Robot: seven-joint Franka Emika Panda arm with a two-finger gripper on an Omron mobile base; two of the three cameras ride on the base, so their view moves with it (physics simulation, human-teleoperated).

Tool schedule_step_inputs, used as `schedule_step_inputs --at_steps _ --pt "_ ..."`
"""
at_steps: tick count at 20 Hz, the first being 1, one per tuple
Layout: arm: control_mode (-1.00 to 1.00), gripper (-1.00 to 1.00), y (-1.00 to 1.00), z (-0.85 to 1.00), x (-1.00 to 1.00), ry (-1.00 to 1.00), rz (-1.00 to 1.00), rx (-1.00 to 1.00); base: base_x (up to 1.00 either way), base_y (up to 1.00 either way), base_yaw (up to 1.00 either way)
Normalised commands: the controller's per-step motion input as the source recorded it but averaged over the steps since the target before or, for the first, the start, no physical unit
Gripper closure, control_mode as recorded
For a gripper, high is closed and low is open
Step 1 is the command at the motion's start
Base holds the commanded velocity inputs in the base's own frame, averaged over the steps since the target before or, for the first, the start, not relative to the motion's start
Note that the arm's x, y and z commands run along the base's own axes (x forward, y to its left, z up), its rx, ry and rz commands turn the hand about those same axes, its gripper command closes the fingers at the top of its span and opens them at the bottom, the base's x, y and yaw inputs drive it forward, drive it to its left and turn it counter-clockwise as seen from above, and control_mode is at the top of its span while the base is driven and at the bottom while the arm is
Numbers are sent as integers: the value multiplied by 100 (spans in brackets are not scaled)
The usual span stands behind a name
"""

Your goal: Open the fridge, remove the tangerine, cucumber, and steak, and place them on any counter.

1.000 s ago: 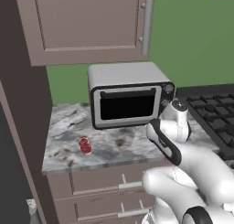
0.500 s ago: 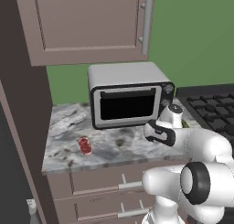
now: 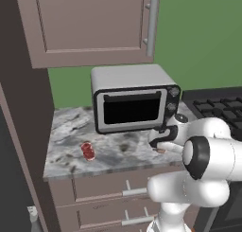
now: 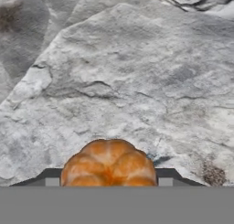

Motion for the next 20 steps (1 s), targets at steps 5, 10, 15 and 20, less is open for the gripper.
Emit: schedule_step_inputs --at_steps 5,10,15,20 --pt "-100 -100 0 -6 18 -3 0 0 0 0 0" --pt "-100 -100 0 0 21 -11 0 2 0 0 0" --pt "-100 -100 6 3 11 -13 0 0 0 0 0" --pt "-100 -100 1 41 -26 -25 0 0 0 0 0"
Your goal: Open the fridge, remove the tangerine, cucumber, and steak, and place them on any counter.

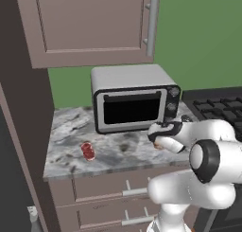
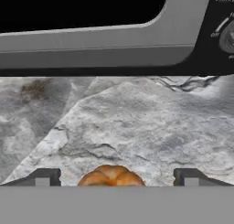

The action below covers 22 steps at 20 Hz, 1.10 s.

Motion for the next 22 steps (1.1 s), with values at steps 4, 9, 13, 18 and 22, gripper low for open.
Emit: schedule_step_inputs --at_steps 4,9,13,18,22 --pt "-100 -100 0 94 -85 -28 0 0 0 0 0" --pt "-100 -100 0 93 -100 -9 0 0 0 0 0" --pt "-100 -100 0 100 -100 5 0 0 0 0 0" --pt "-100 -100 -6 64 -100 20 -5 0 0 0 0" --pt "-100 -100 -19 43 -98 32 -8 0 0 0 0"
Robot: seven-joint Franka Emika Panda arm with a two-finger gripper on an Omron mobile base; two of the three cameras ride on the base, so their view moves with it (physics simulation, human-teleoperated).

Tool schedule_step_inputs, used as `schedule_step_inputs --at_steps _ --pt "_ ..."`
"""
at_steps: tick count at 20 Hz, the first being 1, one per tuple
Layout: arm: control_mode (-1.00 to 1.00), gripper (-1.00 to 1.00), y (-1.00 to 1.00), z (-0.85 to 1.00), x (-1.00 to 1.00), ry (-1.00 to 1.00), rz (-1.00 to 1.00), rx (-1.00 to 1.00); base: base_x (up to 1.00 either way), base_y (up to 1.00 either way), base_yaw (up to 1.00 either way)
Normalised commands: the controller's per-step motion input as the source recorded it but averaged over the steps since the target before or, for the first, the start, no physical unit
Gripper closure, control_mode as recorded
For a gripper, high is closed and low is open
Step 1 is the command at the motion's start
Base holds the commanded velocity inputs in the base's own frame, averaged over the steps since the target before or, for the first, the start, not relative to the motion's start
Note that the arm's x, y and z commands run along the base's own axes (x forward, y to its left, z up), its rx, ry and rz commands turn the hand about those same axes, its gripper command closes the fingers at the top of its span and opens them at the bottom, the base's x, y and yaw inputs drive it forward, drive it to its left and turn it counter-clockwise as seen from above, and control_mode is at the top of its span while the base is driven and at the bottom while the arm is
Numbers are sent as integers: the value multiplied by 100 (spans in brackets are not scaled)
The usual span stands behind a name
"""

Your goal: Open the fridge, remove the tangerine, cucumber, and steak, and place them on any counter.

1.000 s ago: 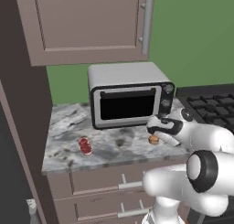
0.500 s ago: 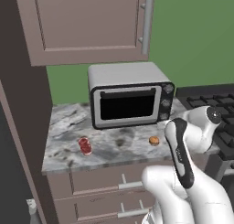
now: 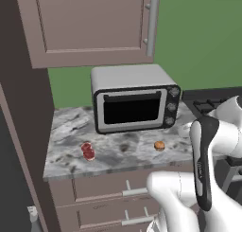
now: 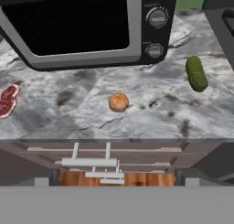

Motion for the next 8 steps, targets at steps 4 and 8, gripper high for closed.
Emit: schedule_step_inputs --at_steps 4,8 --pt "-100 -100 -29 8 -69 33 -7 0 0 0 0" --pt "-100 -100 -27 -7 -34 15 -6 0 0 0 0"
